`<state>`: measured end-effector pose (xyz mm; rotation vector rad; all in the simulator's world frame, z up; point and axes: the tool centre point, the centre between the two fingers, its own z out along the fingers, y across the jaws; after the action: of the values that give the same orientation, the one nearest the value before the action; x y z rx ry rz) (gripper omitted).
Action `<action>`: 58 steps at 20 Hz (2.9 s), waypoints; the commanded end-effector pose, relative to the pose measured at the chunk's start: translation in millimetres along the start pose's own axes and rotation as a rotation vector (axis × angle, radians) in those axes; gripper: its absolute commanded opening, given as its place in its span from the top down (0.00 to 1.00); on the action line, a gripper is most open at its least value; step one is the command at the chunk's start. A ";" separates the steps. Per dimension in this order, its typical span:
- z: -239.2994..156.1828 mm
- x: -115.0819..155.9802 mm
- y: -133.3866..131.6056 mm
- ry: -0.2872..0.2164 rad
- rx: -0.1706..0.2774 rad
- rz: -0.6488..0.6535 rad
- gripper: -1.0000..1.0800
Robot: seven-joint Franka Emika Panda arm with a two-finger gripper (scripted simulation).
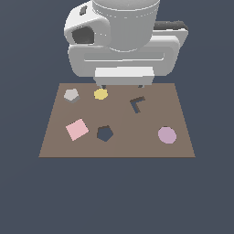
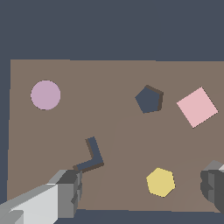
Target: Insert a designated object into the corresponding slot on a board.
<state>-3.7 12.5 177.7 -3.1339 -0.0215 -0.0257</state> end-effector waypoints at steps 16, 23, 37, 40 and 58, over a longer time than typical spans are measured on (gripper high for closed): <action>24.2 -23.4 32.6 -0.004 -0.001 -0.095 0.04; 50.8 -45.1 71.1 -0.007 -0.001 -0.199 0.04; 106.4 -74.0 158.1 -0.015 -0.002 -0.414 0.04; 113.7 -75.7 170.1 -0.016 -0.002 -0.442 0.04; 137.8 -76.9 188.8 -0.018 -0.003 -0.484 0.04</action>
<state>-75.6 -175.9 42.0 -3.0455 -0.7717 -0.0010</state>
